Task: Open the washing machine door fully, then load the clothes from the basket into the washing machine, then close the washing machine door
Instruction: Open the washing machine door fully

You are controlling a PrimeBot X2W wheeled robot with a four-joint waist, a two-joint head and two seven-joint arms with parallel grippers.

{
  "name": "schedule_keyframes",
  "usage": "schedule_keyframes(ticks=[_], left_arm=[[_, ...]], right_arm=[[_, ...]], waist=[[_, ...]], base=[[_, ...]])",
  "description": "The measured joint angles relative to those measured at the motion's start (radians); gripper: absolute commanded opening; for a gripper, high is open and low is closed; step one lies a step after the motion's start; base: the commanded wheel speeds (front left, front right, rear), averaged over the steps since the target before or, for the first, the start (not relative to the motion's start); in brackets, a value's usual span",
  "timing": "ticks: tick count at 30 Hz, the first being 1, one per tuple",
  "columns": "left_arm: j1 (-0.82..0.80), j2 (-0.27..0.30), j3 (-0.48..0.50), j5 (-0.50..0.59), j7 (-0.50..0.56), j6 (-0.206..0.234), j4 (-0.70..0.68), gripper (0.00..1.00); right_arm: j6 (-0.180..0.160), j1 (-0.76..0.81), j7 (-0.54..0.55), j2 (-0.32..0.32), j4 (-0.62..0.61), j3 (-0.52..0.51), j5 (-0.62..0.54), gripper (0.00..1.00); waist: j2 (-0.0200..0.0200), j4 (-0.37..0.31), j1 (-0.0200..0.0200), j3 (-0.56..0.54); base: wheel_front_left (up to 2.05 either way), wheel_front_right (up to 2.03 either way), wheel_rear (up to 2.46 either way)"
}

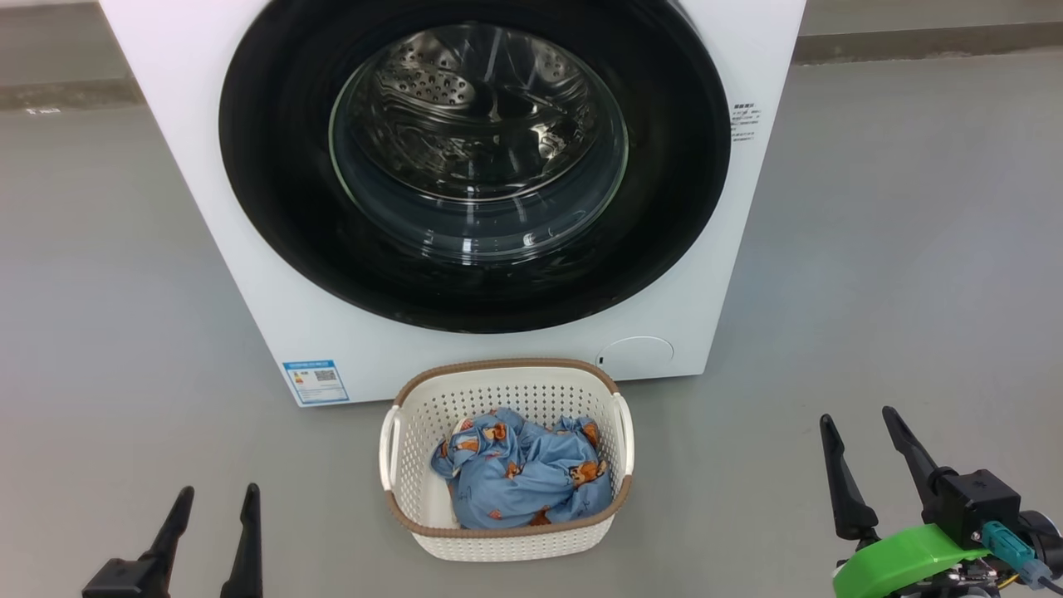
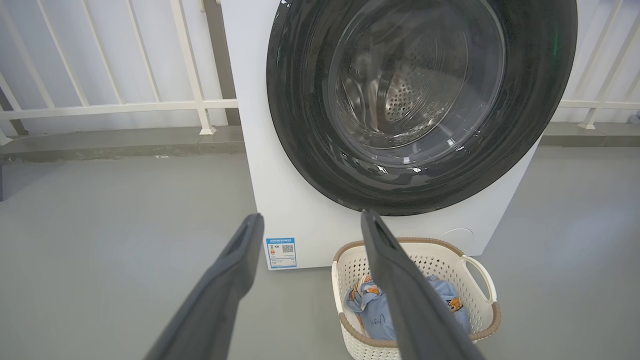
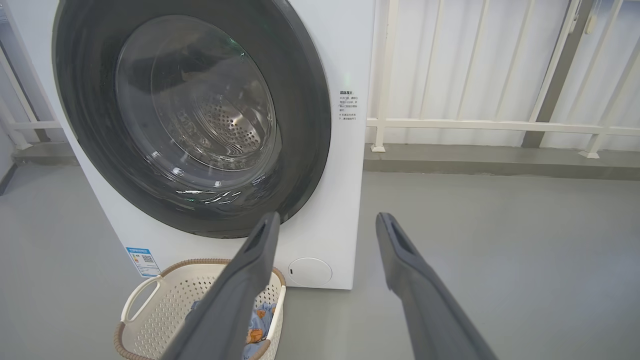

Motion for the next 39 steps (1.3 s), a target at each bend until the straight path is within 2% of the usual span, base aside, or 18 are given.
schedule_keyframes(ticks=[22,39], left_arm=[[-0.003,-0.01,0.034,0.002,0.0,0.0,-0.035,1.0],[0.0,-0.003,0.008,-0.008,0.0,0.0,-0.07,1.0]], right_arm=[[0.0,0.0,0.0,-0.001,-0.021,-0.01,0.001,1.0],[0.0,0.0,0.0,0.0,-0.026,-0.002,0.009,1.0]], waist=[[0.0,0.01,0.0,0.023],[0.0,0.009,0.0,0.027]], base=[[1.01,1.01,-2.02],[0.14,0.14,-0.28]])
